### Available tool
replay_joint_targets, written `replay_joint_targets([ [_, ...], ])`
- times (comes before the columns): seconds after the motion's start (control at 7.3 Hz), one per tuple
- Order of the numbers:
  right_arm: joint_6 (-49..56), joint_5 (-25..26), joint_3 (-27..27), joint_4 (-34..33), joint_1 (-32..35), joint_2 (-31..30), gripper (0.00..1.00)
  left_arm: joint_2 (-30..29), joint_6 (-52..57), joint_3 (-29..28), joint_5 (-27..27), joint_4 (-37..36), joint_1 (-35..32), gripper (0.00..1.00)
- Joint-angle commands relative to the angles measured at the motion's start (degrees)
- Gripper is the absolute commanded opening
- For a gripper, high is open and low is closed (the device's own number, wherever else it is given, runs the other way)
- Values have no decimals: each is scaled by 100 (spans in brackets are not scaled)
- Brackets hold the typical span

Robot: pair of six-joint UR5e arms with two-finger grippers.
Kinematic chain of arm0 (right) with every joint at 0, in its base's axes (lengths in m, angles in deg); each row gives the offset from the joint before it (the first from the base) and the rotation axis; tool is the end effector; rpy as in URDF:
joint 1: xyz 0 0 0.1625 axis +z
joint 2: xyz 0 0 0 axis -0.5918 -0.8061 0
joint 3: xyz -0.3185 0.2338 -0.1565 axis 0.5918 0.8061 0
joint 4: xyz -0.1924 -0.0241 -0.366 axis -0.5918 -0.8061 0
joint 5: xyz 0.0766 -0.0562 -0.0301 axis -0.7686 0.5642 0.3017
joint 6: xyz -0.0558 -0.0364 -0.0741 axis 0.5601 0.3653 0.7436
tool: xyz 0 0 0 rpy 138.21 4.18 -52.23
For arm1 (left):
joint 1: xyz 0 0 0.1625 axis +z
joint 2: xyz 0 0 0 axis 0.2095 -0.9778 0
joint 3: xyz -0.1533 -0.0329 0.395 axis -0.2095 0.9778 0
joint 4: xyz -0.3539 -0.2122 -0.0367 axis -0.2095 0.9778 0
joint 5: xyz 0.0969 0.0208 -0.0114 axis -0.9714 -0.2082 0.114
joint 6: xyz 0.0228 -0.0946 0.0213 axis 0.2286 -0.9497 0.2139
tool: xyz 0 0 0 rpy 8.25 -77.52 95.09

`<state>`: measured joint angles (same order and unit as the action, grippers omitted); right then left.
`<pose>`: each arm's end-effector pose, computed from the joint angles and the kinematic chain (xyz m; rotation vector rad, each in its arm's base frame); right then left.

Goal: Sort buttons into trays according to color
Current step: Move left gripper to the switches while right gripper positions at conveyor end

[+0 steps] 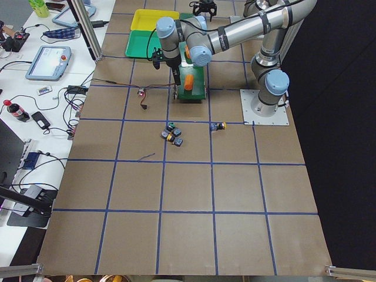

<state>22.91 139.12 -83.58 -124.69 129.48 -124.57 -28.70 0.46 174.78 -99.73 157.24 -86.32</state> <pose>0.1566 -0.3480 0.2990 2.3163 -2.1004 0.1038 0.0061 -0.5296 0.3510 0.2835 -3.0538 -0.1782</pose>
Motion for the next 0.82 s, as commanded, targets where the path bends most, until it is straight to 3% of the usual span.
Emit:
replay_joint_targets([
  [0.0, 126, 11, 250, -96, -4, 468, 100, -181, 204, -95, 73, -57, 949, 100],
  [0.27, 135, 28, 724, -123, 5, 1048, 100, -593, 249, -86, 47, -985, 1199, 100],
  [0.68, 126, 46, 718, -105, -4, 1148, 100, -1314, 161, -86, 56, -1419, 1480, 96],
])
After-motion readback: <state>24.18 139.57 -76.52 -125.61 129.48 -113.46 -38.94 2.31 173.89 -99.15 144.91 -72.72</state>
